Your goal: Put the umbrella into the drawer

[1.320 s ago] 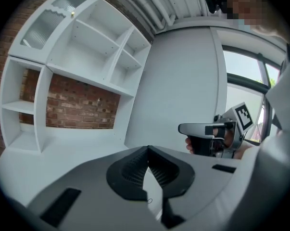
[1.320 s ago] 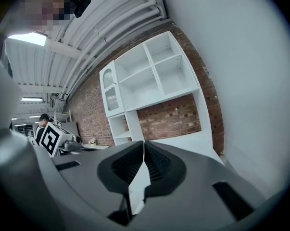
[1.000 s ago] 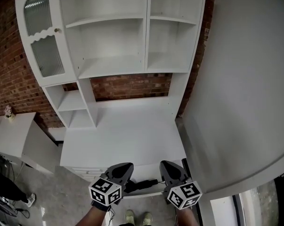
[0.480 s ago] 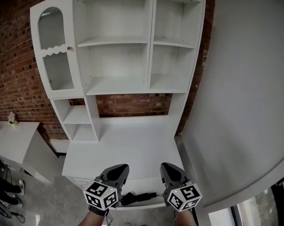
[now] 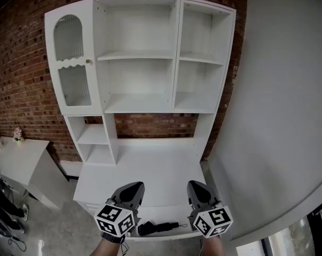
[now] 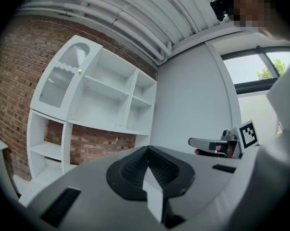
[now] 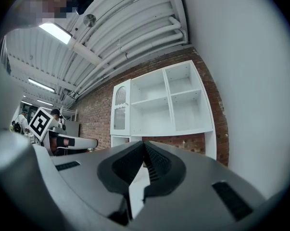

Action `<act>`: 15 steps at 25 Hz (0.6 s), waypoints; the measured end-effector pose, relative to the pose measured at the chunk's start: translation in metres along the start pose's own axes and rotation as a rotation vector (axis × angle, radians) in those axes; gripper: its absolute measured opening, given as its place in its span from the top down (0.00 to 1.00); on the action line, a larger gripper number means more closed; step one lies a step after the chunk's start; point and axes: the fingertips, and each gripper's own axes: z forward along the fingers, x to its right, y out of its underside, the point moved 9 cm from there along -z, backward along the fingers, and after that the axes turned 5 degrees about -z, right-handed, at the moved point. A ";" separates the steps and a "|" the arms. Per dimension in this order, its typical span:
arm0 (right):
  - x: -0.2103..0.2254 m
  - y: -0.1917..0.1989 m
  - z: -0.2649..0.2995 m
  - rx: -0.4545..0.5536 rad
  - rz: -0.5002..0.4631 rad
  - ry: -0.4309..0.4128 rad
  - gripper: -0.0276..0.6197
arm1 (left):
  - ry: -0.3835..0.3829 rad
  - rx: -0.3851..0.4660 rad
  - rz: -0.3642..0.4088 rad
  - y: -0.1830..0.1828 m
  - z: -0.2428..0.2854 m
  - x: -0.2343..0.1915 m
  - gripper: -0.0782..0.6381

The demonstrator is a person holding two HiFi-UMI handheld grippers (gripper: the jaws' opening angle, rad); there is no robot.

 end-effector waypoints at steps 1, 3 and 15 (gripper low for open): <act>0.000 -0.002 0.000 0.003 -0.010 0.001 0.95 | -0.006 0.006 0.006 -0.002 0.000 0.001 0.88; 0.002 -0.007 0.000 0.010 -0.023 0.002 0.95 | -0.020 0.018 0.021 -0.006 -0.001 0.002 0.88; 0.007 -0.011 0.003 0.020 -0.020 0.000 0.95 | -0.047 0.037 0.026 -0.014 -0.002 -0.002 0.88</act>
